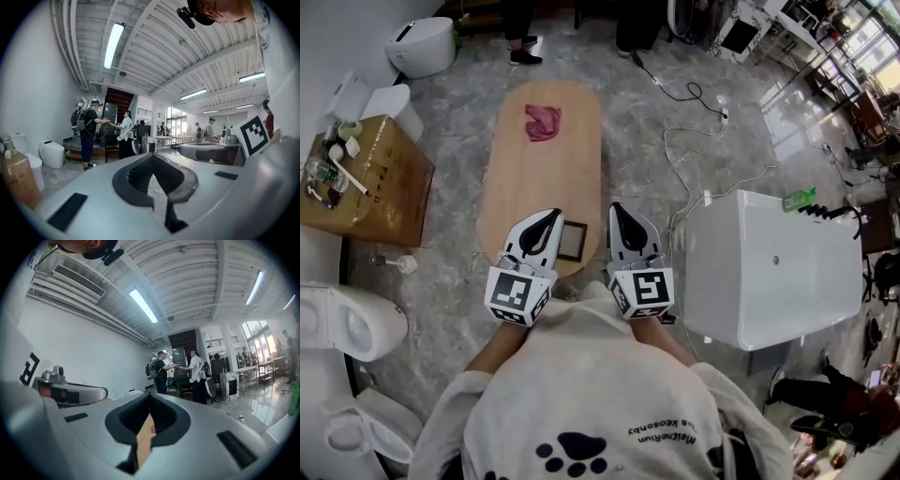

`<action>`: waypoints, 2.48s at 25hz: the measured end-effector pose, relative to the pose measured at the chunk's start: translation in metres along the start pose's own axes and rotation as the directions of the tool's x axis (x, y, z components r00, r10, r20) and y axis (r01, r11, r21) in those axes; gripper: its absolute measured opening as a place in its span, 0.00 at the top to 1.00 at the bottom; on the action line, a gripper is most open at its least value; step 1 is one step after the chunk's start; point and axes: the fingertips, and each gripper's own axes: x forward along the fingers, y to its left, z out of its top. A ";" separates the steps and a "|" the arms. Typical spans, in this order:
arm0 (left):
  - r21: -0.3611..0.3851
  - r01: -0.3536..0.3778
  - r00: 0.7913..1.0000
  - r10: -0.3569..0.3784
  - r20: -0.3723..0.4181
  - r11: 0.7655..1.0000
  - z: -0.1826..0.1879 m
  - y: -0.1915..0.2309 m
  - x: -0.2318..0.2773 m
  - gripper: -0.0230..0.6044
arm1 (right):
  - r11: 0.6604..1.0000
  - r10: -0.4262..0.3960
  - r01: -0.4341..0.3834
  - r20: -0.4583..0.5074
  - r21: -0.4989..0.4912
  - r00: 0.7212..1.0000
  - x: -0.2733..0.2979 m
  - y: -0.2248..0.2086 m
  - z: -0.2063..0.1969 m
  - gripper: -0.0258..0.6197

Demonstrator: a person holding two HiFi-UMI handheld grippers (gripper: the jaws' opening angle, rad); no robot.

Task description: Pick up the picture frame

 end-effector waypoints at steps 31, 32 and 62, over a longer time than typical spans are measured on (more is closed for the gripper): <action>-0.025 -0.113 0.988 0.110 -0.106 0.993 -0.047 0.045 0.045 0.95 | 0.989 0.125 -0.133 -0.123 -0.057 0.984 0.054 -0.020 -0.044 0.95; -0.027 -0.111 0.988 0.108 -0.114 0.993 -0.051 0.045 0.044 0.95 | 0.989 0.126 -0.134 -0.131 -0.055 0.983 0.054 -0.020 -0.049 0.95; -0.076 -0.137 0.971 0.119 -0.205 0.988 -0.174 0.048 0.043 0.95 | 0.989 0.133 -0.143 -0.237 -0.029 0.962 0.049 -0.030 -0.172 0.95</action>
